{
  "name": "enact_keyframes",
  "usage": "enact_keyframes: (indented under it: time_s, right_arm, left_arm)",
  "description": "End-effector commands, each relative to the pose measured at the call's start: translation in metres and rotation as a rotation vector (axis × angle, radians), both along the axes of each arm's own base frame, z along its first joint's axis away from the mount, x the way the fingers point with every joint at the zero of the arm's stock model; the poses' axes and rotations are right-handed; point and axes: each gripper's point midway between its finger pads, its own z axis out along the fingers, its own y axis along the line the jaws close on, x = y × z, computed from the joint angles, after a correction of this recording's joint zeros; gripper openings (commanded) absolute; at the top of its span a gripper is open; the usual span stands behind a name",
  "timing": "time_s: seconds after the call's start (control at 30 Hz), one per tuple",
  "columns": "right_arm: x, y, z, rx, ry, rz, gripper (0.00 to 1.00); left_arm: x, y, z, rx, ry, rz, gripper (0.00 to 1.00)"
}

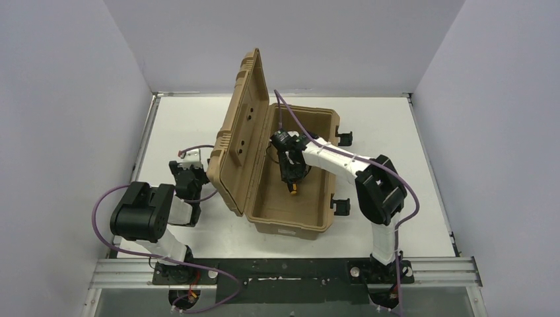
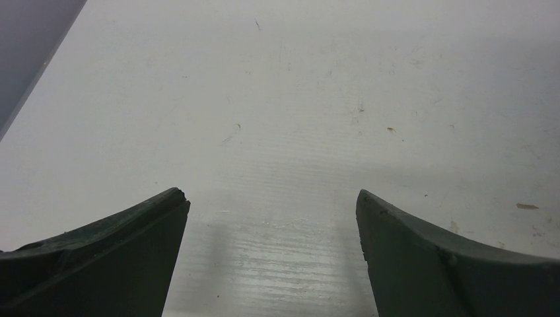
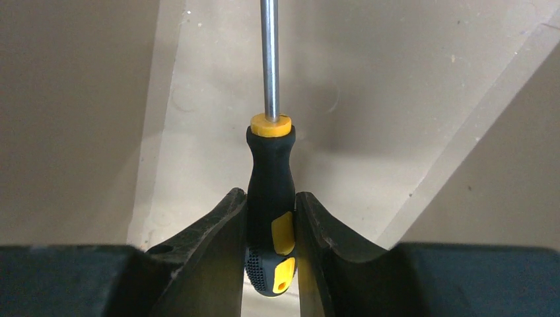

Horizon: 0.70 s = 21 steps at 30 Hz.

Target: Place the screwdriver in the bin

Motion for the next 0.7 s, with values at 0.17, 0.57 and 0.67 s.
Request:
enact_keyframes:
  time_s: [0.17,0.57,0.67]
  right_arm:
    - [0.011,-0.006,-0.034,-0.02,0.01,-0.051,0.0]
    - [0.024,-0.007,-0.006,-0.028,-0.039,-0.067,0.78]
    - [0.037,0.0,0.038,0.021,-0.113,-0.072,0.87]
  left_arm:
    - [0.007,0.0,0.02,0.006,-0.078,0.02,0.97]
    - [0.007,0.001,0.02,0.004,-0.08,0.022,0.97]
    - [0.007,0.001,0.02,0.005,-0.08,0.022,0.97]
